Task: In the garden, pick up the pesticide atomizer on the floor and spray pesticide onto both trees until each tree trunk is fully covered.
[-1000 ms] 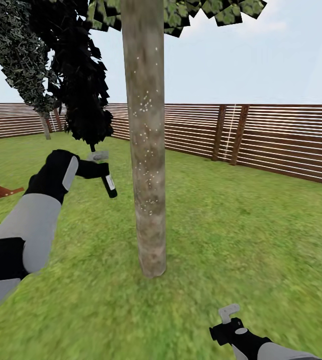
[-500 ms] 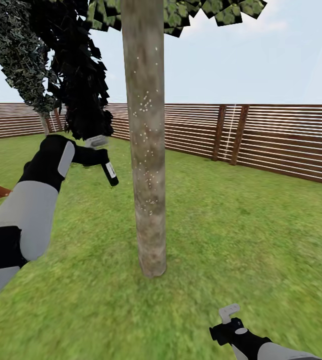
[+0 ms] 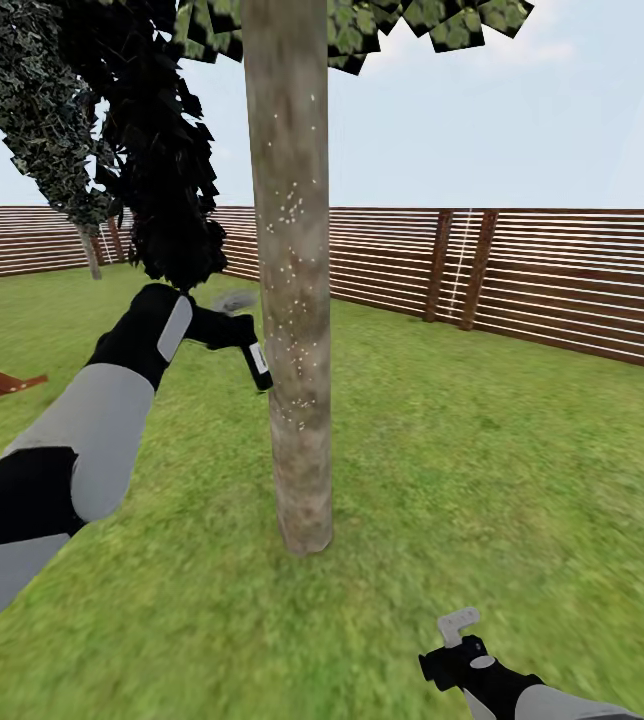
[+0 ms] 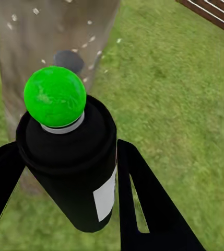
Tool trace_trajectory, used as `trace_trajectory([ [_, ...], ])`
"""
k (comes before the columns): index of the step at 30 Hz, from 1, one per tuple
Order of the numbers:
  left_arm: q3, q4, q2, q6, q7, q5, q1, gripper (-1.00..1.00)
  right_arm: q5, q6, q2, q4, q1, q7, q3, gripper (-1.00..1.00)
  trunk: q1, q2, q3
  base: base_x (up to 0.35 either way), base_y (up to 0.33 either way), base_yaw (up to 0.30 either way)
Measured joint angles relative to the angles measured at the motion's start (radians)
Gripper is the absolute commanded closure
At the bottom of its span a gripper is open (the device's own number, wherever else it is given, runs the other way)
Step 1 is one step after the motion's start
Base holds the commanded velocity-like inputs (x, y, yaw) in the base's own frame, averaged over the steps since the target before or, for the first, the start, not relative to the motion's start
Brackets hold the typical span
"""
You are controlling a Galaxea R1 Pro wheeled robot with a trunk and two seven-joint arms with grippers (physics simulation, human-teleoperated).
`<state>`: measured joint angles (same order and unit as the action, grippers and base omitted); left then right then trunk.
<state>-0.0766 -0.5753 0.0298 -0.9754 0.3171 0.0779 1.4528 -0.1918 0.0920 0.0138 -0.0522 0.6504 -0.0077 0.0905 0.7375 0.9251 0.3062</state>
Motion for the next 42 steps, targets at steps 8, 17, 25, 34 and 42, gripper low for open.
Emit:
trace_trajectory([
  [8,-0.011,0.036,-0.015,0.004,-0.027,-0.019,0.043,1.00,0.000,0.000,0.000,0.000,0.000,0.000,0.000,-1.00,0.000,0.000,0.000,0.000,0.000,0.000],
  [17,-0.011,0.366,-0.085,0.207,-0.025,-0.013,0.044,1.00,0.000,0.000,0.000,0.000,0.000,0.000,0.000,-1.00,0.000,0.000,0.000,0.000,0.000,0.000],
  [25,-0.013,0.543,-0.032,0.527,-0.018,-0.011,0.010,1.00,0.000,0.000,0.000,0.000,0.000,0.000,0.000,-1.00,0.000,0.000,0.000,0.000,0.000,0.000],
  [34,-0.005,0.545,-0.020,0.745,-0.018,-0.032,-0.213,1.00,-0.001,0.001,0.000,0.000,0.000,0.000,0.000,-1.00,0.000,0.000,0.000,0.000,0.000,0.000],
  [42,-0.008,0.545,-0.019,1.044,-0.017,-0.119,-0.503,1.00,-0.002,0.001,0.000,0.000,0.000,0.000,0.001,-1.00,0.000,0.000,0.000,0.000,0.000,0.000],
])
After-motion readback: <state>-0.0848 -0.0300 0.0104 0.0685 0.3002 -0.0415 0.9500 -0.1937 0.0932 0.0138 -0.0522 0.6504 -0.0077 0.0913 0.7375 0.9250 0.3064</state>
